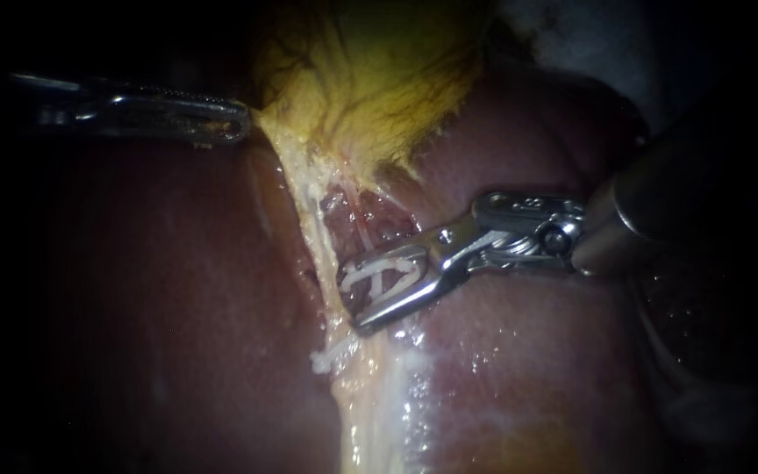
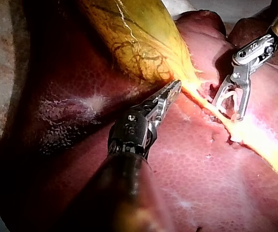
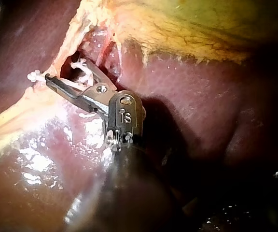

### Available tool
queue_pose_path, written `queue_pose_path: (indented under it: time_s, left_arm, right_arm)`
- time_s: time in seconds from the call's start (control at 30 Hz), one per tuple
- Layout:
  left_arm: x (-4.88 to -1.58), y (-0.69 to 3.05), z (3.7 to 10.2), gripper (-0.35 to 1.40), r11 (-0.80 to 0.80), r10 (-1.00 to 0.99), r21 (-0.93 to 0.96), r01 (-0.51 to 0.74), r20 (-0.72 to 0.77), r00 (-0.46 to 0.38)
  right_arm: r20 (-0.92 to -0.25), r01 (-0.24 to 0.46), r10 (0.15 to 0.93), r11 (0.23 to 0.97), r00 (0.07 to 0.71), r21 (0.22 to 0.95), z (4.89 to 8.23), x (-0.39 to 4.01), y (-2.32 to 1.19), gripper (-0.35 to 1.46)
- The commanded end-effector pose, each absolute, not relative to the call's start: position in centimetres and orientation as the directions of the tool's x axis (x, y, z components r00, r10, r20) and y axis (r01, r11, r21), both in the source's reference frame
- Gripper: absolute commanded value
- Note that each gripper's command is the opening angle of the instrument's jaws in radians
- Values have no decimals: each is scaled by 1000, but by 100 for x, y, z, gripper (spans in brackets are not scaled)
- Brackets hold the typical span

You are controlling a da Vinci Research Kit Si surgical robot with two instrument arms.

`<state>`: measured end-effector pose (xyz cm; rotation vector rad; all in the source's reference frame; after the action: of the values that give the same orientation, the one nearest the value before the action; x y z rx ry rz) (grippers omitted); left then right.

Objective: Clipping second clip left tube

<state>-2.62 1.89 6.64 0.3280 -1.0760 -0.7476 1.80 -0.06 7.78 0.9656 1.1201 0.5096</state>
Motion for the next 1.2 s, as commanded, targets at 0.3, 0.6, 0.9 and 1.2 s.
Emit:
queue_pose_path:
  time_s: [0.3,0.6,0.9,1.2]
  left_arm:
    - [-262,189,664,-35,714,-691,581,389,672,264]
    - [-262,189,665,-35,714,-691,581,389,672,264]
    - [-262,189,664,-35,714,-691,581,389,672,264]
    - [-265,189,665,-35,714,-692,581,391,672,264]
  right_arm:
    - [-519,162,782,495,346,854,772,192,-16,54]
    - [-497,227,811,444,310,867,765,206,-23,54]
    - [-450,302,850,369,272,879,757,209,-31,51]
    - [-407,363,874,300,265,882,746,214,-41,48]
